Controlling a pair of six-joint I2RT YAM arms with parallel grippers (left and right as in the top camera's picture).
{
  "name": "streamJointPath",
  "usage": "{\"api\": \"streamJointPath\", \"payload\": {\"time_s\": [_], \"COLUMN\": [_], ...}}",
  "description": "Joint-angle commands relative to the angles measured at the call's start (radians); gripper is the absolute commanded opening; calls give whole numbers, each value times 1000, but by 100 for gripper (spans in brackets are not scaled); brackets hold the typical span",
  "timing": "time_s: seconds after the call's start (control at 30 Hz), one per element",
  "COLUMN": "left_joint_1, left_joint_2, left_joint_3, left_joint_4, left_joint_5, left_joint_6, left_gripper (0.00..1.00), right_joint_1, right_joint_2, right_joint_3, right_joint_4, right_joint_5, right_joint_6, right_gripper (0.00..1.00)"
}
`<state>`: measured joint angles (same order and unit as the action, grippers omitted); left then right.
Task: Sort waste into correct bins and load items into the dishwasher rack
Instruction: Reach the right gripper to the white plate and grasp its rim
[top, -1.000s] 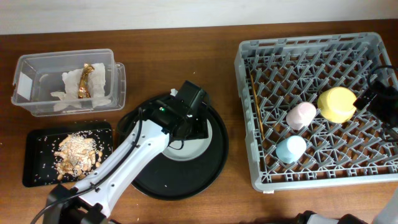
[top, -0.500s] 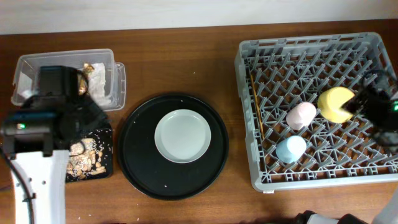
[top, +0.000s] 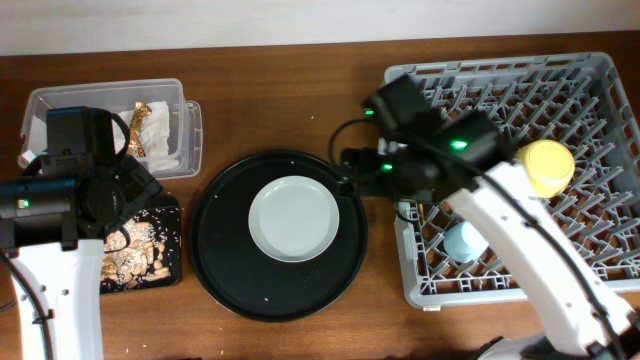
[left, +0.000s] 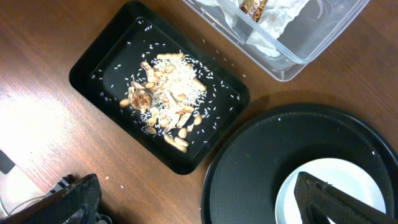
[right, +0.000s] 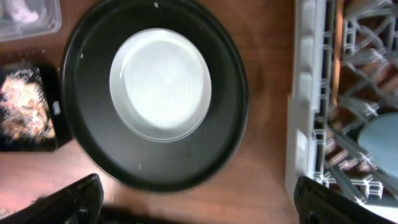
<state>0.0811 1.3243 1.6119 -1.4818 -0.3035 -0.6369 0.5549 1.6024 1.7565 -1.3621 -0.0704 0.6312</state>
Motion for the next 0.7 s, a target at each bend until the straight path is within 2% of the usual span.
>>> {"api": "streamJointPath", "payload": {"time_s": [0.0, 0.07, 0.1, 0.17, 0.23, 0.37, 0.6, 0.67], "left_joint_1": [5, 5, 5, 5, 5, 5, 5, 5], "left_joint_2": [1, 1, 1, 1, 1, 1, 1, 1], "left_joint_3": [0, 0, 0, 0, 0, 0, 0, 0], "left_joint_4": [-4, -4, -4, -4, -4, -4, -4, -4], "left_joint_5": [-7, -7, -7, -7, -7, -7, -7, -7], "left_joint_6": [1, 1, 1, 1, 1, 1, 1, 1], "left_gripper": [99, 99, 99, 99, 99, 99, 99, 99], "right_joint_1": [28, 27, 29, 29, 29, 28, 27, 27], "right_joint_2": [109, 236, 305, 405, 483, 573, 616, 616], "right_joint_3": [-6, -6, -6, -6, -6, -6, -6, -6], "right_joint_4": [32, 47, 48, 75, 117, 166, 179, 182], "right_joint_5": [136, 126, 106, 3, -91, -144, -102, -102], "right_joint_6": [36, 36, 35, -32, -105, -182, -182, -182], "right_gripper": [99, 98, 84, 74, 73, 72, 72, 58]}}
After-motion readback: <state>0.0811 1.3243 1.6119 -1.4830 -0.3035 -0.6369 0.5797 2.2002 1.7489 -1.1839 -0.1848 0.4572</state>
